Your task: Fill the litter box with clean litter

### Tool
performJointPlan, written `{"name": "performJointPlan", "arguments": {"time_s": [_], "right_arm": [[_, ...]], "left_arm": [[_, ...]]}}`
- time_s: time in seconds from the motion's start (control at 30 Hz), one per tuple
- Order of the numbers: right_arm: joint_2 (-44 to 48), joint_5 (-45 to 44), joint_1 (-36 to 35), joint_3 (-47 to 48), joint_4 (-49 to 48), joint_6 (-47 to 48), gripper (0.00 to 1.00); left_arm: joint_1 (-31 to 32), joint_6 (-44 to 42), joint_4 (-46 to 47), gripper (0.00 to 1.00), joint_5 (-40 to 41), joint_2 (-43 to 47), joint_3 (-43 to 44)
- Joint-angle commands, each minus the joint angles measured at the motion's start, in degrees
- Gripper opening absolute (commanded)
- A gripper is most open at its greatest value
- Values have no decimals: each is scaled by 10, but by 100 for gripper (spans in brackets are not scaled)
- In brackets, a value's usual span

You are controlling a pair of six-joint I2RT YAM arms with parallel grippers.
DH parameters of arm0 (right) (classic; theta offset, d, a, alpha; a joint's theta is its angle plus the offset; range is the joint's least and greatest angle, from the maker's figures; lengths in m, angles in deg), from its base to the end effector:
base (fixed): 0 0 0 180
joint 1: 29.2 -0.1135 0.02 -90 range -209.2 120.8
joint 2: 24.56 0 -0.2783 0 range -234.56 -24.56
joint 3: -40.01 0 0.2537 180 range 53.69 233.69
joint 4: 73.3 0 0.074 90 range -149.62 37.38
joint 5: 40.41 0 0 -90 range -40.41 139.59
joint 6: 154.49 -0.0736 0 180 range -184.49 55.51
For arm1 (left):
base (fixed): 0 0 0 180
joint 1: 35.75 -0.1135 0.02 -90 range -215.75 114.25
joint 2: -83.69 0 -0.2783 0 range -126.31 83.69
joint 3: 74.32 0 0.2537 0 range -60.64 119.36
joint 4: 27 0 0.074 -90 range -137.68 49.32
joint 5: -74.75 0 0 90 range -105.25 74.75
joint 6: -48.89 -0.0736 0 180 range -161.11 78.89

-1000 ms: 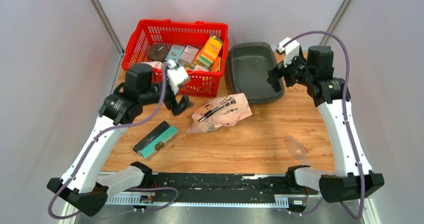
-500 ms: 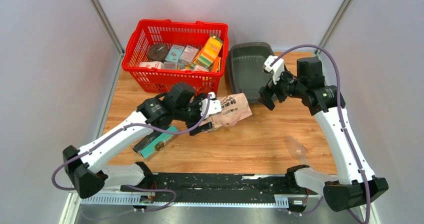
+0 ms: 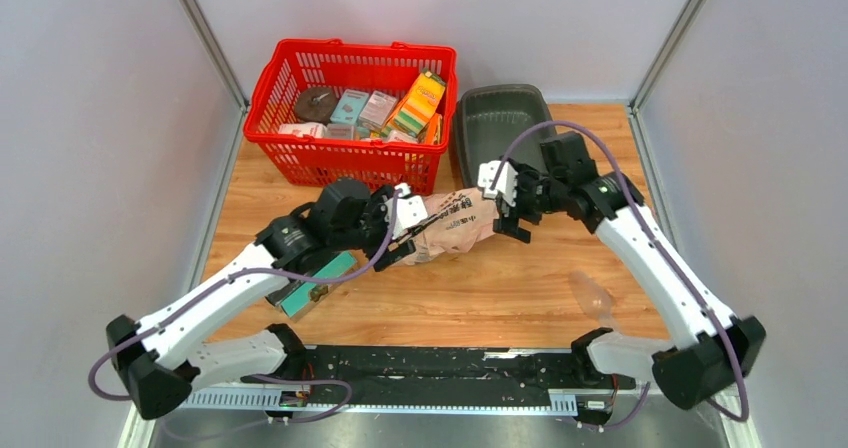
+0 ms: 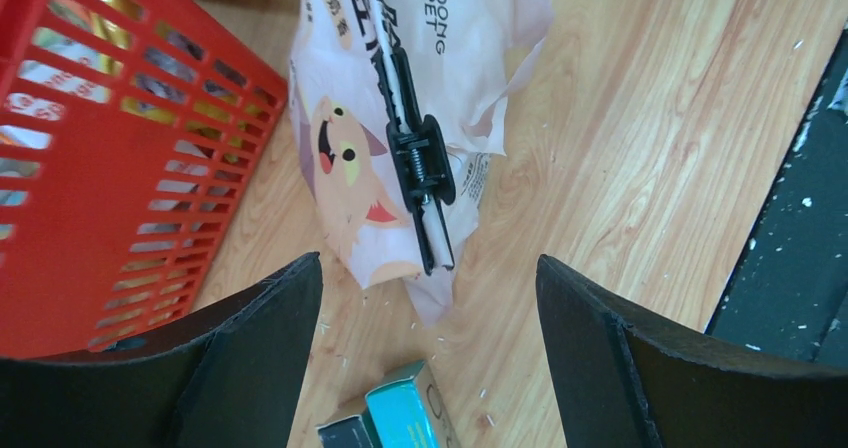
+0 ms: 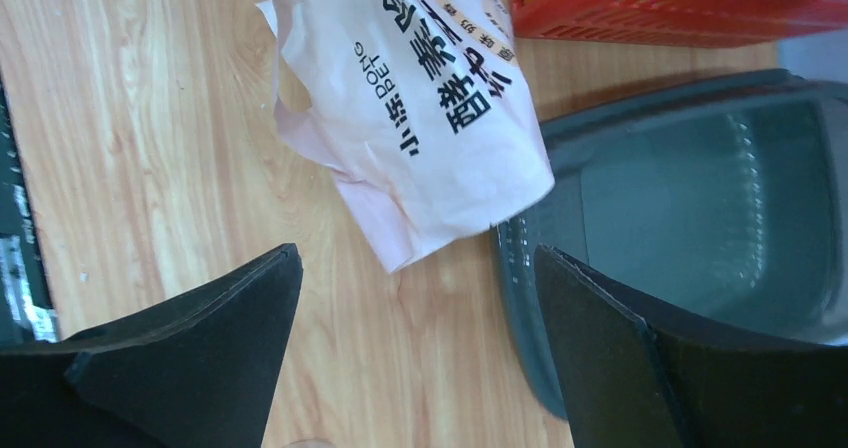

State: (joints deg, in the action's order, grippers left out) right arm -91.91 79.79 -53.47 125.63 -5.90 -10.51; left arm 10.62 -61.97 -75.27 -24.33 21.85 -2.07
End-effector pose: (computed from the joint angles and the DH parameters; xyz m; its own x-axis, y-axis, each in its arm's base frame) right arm 0.2070 0.1340 0.3458 0.1246 -0.7106 -0.6925 -0.9429 0.1324 -0.3056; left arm 0.1668 -0.1919 0.3147 -0.1106 0.6256 -0.7723 0.8990 0.3942 0.1906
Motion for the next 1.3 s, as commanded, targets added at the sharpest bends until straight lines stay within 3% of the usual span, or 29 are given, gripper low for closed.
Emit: {"name": "performJointPlan", "arguments": {"time_s": [0.0, 0.37, 0.47, 0.53, 0.57, 0.6, 0.7, 0.8, 0.93, 1.27], "right_arm": [[-80, -3, -22, 35, -59, 85, 91], [-210, -46, -105, 71, -98, 176, 79], [-229, -55, -116, 74, -104, 191, 68], [-235, -65, -120, 74, -111, 198, 56], [-240, -69, -125, 73, -120, 205, 49], [-241, -76, -126, 73, -123, 213, 35], [-241, -86, -136, 66, -145, 241, 13], [-239, -87, -147, 52, -198, 263, 5], [-247, -80, -170, 71, -228, 275, 0], [-273, -44, -219, 93, -269, 322, 0]], "left_arm": [[-24, 16, 26, 86, -39, 64, -16], [-104, 12, -27, 83, -108, 115, -50], [-117, 4, -41, 81, -128, 116, -52], [-122, 7, -44, 81, -135, 114, -57], [-124, 17, -47, 81, -140, 112, -59], [-127, 20, -54, 80, -150, 101, -57], [-143, 56, -75, 73, -183, 82, -49], [-167, 79, -59, 72, -197, 101, -64], [-195, 79, -54, 71, -189, 120, -83], [-219, 69, -47, 71, -182, 145, -106]]}}
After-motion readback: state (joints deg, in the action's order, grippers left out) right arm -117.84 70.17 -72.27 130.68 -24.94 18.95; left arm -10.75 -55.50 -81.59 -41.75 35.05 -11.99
